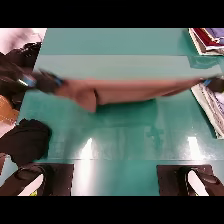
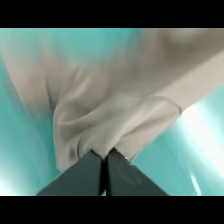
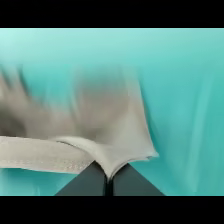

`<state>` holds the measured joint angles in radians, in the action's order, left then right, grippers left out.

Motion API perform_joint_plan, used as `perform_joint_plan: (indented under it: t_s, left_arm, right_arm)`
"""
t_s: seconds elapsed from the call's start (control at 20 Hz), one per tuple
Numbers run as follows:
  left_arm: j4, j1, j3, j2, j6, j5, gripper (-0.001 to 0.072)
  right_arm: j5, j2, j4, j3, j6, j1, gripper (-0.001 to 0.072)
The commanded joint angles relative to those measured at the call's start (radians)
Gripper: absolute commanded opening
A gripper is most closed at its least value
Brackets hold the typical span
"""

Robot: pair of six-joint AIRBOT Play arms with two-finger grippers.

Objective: Fold the shirts.

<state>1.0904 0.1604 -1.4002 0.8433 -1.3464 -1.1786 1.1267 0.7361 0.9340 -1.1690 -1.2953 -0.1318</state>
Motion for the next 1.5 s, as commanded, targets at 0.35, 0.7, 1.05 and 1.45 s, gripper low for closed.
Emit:
perform_joint_plan:
  t_s: [0.35, 0.7, 1.05, 1.45]
  left_arm:
    - [-0.076, -0.001, -0.821, -0.040, -0.016, 0.190, 0.0025]
    - [0.019, -0.001, -0.610, 0.010, -0.016, 0.188, 0.0025]
    - [0.179, -0.001, -0.545, 0.505, -0.080, -0.074, 0.0026]
    - [0.179, -0.001, -0.544, 0.969, -0.094, 0.036, 0.0027]
  right_arm:
    - [0.020, -0.014, 0.010, -0.753, -0.006, 0.000, 0.0015]
    - [0.297, 0.194, 0.008, -0.872, -0.162, 0.000, 0.0014]
    - [0.338, 0.439, 0.009, -0.459, -0.214, 0.001, 0.0015]
    - [-0.013, 0.806, 0.008, -0.288, -0.101, 0.054, 0.0015]
